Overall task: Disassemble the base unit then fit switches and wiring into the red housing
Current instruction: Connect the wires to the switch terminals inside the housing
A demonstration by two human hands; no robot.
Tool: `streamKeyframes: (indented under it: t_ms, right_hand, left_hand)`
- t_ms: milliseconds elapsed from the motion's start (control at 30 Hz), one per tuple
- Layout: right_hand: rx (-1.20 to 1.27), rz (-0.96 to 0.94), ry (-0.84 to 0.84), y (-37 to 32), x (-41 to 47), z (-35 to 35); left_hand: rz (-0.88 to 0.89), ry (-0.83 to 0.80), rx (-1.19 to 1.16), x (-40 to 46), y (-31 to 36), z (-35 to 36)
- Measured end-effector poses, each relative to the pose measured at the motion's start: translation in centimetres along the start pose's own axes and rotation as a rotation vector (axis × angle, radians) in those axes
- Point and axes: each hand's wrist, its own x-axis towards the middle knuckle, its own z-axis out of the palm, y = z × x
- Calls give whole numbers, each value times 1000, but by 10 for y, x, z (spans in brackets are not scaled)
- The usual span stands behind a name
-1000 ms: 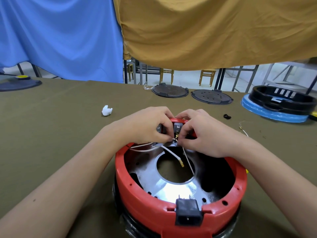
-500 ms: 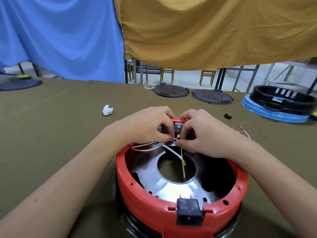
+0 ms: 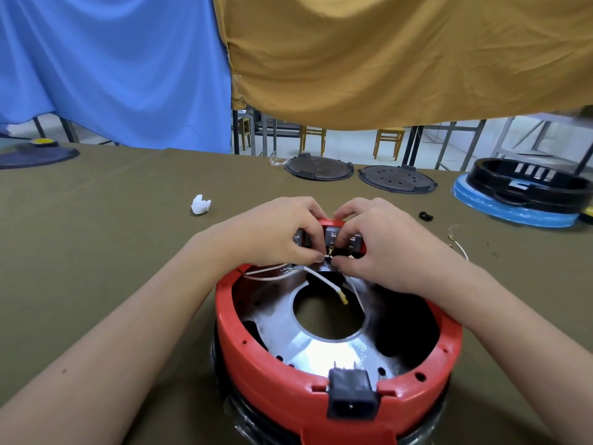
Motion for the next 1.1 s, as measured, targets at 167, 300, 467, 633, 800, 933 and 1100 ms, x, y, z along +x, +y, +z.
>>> streamKeyframes:
  t_ms: [167,300,467,633,800,933,1100]
  right_hand:
    - [13,-13,-15,0,-1,-2]
    - [31,-22,-41,0,-1,-3]
    - [55,-17,-46,0,-1,-4]
    - [46,-26,-54,-1,-1,-4]
    - [27,-25,-46,-1,-2,-2]
    - [15,-28,-29,-1,-2,-1]
    - [10,-50,-46,0,-2,-1]
  left_hand:
    - [10,-2,-18,-2,0,0]
    - [17,-20,-26,-2,0,-1]
    - [19,-21,-26,-3,1,-1]
    - [20,-15,-19,-3,1,-1]
    - [17,-14,-10,-2,1,-1]
    - [15,-1,4,-1,0,1]
    - [21,1,33,-2,1,1]
